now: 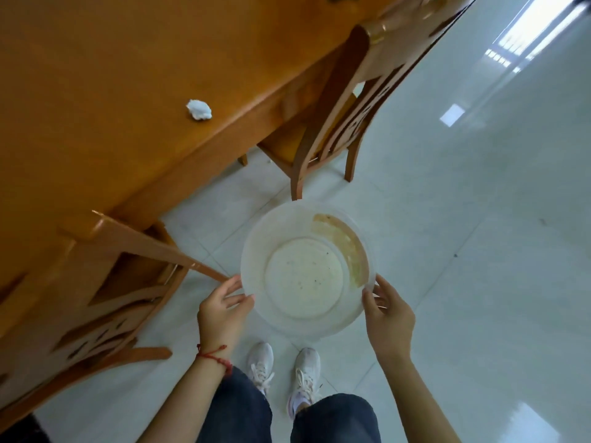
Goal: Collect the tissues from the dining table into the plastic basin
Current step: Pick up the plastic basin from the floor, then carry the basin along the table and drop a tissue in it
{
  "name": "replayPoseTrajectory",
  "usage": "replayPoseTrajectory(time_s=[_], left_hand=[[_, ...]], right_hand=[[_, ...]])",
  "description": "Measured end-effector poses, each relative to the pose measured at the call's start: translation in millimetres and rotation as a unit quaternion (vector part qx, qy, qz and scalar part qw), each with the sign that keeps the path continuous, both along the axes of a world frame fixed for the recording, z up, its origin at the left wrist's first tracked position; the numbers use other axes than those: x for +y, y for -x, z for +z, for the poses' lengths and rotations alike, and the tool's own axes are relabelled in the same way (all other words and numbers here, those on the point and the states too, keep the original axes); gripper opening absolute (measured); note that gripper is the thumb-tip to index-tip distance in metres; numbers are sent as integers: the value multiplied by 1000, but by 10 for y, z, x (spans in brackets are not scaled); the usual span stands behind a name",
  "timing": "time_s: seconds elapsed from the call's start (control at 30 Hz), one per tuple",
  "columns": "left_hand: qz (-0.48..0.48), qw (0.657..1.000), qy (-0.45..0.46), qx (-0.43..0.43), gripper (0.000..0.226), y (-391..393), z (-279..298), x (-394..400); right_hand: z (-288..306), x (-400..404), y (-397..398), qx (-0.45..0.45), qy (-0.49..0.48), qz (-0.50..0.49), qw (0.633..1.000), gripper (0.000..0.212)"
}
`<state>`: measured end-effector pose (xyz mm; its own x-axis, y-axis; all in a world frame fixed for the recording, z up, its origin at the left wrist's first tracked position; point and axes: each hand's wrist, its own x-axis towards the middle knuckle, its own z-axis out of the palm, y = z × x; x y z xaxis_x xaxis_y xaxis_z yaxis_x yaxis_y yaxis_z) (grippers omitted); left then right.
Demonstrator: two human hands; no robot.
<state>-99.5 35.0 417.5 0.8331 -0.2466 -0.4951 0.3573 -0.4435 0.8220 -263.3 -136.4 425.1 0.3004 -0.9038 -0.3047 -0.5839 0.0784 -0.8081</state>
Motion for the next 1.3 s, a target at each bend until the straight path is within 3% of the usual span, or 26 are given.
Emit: replayPoseTrajectory(time_s=[0.3, 0.63, 1.0, 1.3], left_hand=[[-19, 999, 32, 30, 43, 2, 768, 291], [10, 994, 72, 87, 42, -5, 1005, 54], [191, 977, 65, 71, 25, 455, 994, -587], [332, 933, 96, 97, 18, 663, 1004, -817]], right_hand=[[890, 135, 48, 9, 12, 47, 999, 30], [1128, -384, -7, 10, 13, 128, 992, 30], [1099, -1479, -371, 27, -1, 325, 945, 32], [1006, -1845, -900, 65, 1, 462, 884, 28]])
